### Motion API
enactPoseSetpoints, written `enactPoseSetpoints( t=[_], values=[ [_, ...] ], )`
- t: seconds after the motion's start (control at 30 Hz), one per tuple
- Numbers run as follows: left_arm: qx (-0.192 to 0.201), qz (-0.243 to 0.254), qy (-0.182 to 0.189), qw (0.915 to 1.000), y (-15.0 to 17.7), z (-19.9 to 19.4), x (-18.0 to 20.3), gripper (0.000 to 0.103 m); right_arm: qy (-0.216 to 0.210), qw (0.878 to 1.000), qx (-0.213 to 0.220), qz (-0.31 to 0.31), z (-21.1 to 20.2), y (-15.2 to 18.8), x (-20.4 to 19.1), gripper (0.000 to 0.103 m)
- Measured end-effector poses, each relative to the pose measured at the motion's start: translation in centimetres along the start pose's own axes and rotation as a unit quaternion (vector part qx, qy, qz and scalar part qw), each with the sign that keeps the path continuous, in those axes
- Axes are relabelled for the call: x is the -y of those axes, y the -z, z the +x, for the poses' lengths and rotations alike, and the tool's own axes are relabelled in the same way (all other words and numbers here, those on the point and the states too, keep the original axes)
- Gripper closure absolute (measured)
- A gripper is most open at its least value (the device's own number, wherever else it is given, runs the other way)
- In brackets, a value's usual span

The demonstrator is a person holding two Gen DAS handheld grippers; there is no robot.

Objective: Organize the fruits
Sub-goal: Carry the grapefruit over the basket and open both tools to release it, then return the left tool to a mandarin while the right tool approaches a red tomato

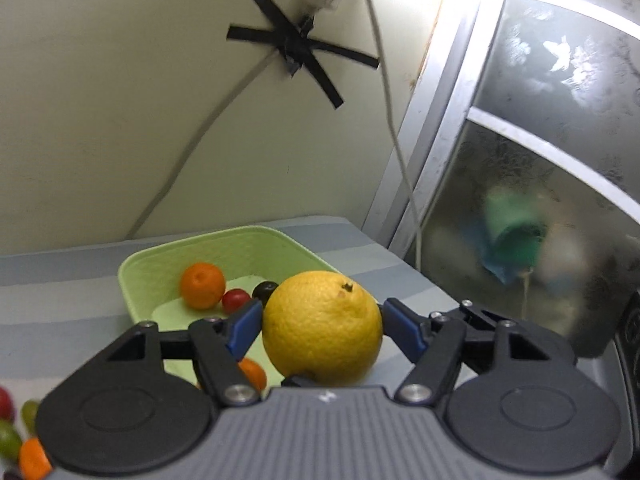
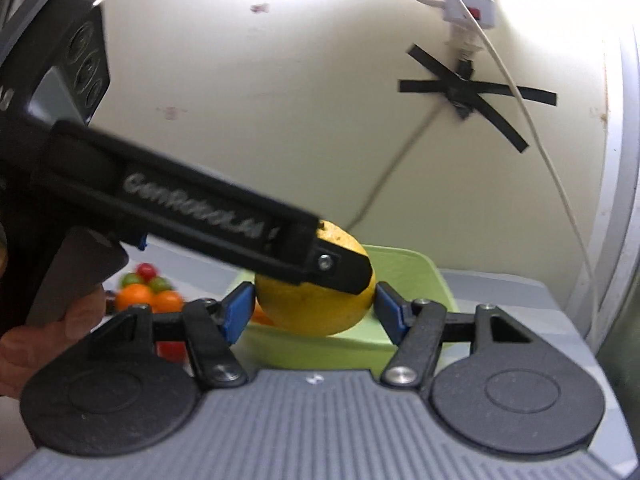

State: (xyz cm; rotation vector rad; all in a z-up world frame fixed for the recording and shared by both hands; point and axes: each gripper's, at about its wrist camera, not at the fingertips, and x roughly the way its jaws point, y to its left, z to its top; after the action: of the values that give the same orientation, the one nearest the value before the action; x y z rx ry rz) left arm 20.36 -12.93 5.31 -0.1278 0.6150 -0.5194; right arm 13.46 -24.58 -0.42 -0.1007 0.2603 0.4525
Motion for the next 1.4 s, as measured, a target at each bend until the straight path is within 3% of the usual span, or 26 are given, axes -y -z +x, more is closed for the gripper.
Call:
enactPoseSetpoints(
  t=[0.13,0.23,0.37,0.5,0.67,0.8,0.93,1.03,1.17,1.4],
  values=[
    [-0.010,-0.010,0.000,0.9999,0.2,1.6,-0.6,0.034,0.016,1.000,-0.003,-0.001,0.9,0.8,0.3,0.035],
    [-0.011,-0.021,-0.007,0.9997,0.3,2.3,-1.1,0.027,0.025,1.000,-0.002,-0.011,1.2,1.1,0.2,0.034],
    [-0.004,-0.011,-0.013,0.9998,0.3,2.1,-0.6,0.027,0.023,1.000,0.005,-0.007,1.0,1.3,0.4,0.033],
    [0.022,-0.006,-0.003,0.9997,0.2,-0.7,-0.2,0.027,0.027,0.999,0.030,-0.002,-0.3,1.6,0.3,0.033],
    [0.066,-0.007,0.002,0.9978,2.1,-7.5,-1.2,0.027,0.012,0.998,0.050,0.028,-2.2,1.8,-0.3,0.035],
    [0.084,-0.023,-0.037,0.9955,5.3,-13.4,-3.8,0.026,-0.010,0.998,0.049,0.044,-2.5,1.5,-1.0,0.040],
    [0.078,-0.069,-0.102,0.9893,9.2,-17.7,-7.7,0.026,-0.058,0.996,0.028,0.063,-2.7,1.8,-2.8,0.058],
    [0.066,-0.116,-0.132,0.9823,11.9,-19.2,-10.4,0.026,-0.078,0.996,0.002,0.044,-2.7,2.0,-5.0,0.069],
    [0.046,-0.140,-0.157,0.9765,14.2,-19.5,-12.0,0.026,-0.112,0.991,-0.022,0.071,-2.6,2.1,-6.5,0.069],
    [0.048,-0.098,-0.156,0.9817,14.8,-19.4,-10.4,0.027,-0.108,0.992,-0.066,0.011,-0.6,1.5,-10.2,0.067]
  ],
)
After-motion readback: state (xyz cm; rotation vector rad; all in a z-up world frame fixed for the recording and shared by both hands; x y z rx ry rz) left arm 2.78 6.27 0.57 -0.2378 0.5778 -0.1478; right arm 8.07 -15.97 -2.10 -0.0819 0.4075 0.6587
